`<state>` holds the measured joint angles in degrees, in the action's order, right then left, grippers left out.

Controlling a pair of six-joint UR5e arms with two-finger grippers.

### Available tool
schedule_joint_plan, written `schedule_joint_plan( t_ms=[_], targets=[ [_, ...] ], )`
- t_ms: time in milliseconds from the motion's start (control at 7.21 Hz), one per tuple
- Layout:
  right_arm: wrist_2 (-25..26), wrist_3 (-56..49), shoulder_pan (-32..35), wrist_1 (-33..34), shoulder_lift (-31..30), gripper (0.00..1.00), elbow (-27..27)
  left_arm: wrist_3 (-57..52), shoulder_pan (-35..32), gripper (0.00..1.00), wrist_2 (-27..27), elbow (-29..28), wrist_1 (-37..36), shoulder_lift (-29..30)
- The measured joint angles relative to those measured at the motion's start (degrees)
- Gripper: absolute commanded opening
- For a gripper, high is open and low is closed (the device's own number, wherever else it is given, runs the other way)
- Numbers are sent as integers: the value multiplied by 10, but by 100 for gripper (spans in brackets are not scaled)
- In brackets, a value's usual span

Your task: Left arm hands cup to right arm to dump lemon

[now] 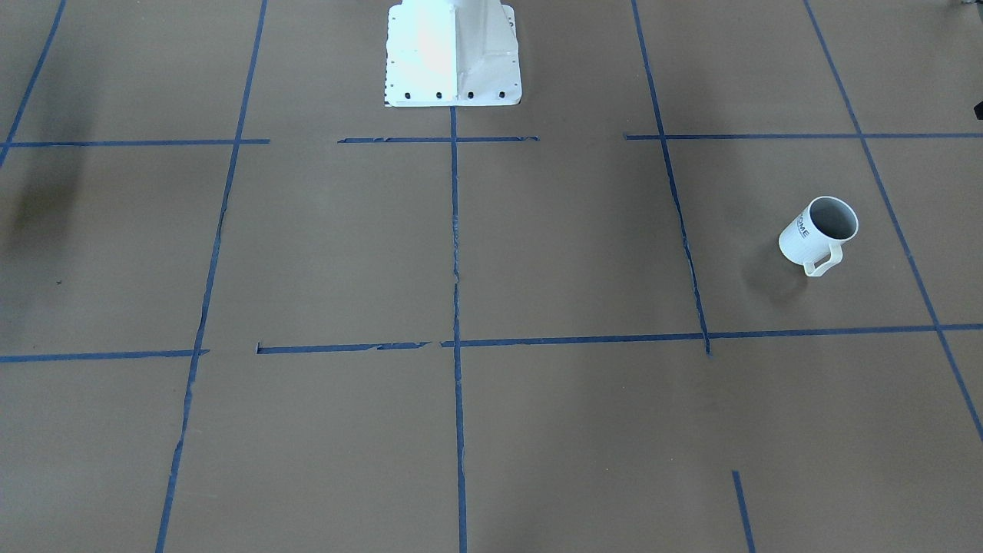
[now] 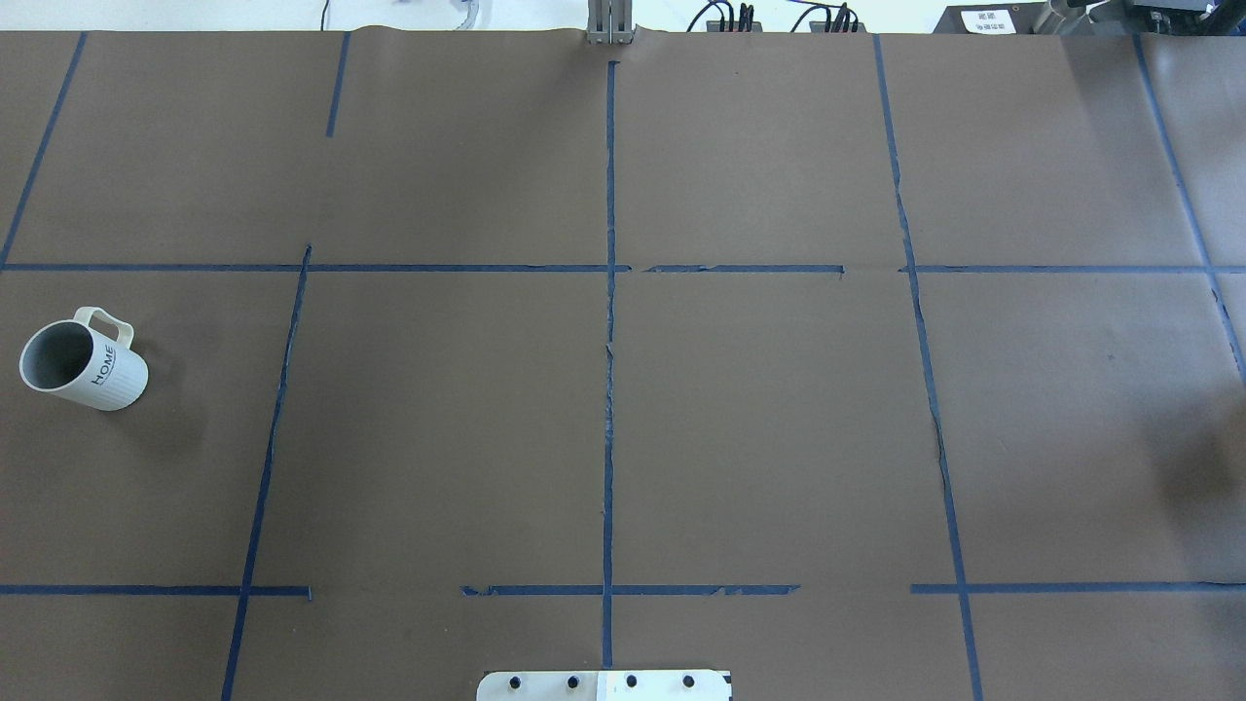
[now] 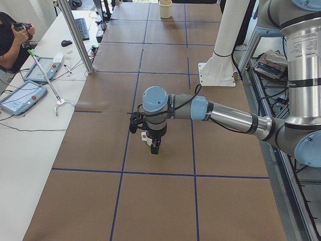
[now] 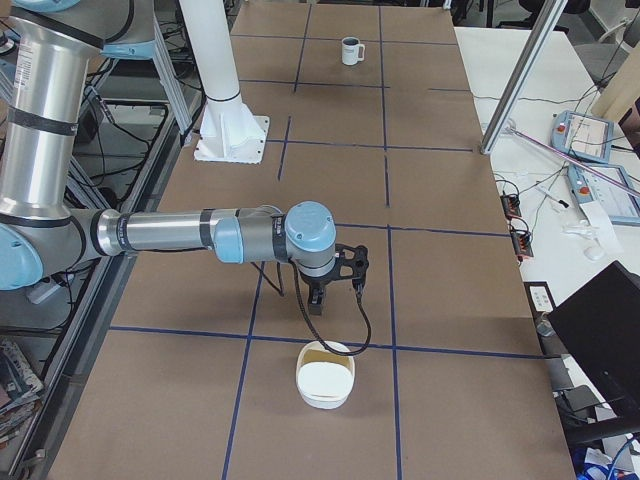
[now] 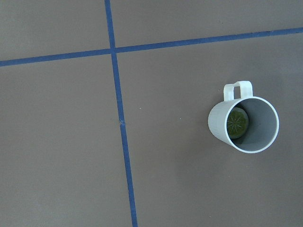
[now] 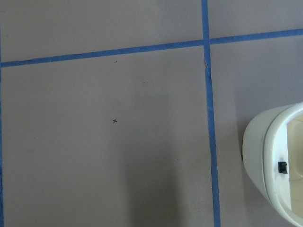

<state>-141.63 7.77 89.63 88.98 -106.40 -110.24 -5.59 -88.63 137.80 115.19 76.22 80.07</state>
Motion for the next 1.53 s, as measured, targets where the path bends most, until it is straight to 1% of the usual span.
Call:
schedule_joint_plan(
  t_ms=[416, 694, 971, 1110, 1249, 1526],
  targets=[
    [3, -4, -1, -1, -13, 100, 4, 1, 7, 100, 0, 0, 4, 1],
    [2, -4, -1, -6, -14, 100, 5, 2, 30, 100, 1, -5, 28, 5],
    [-1, -2, -2, -10, -13, 100, 8, 52, 60, 100, 0, -10, 44, 20],
    [-4, -1, -2, -22, -12, 100, 10, 92, 86, 100, 0, -16, 68, 30],
    [-5, -1, -6, -44, -11, 100, 12, 139, 118, 100, -1, -39, 118, 37],
    [-5, -2, -17, -77, -10, 100, 15, 256, 182, 100, -5, -128, 286, 48]
  ],
)
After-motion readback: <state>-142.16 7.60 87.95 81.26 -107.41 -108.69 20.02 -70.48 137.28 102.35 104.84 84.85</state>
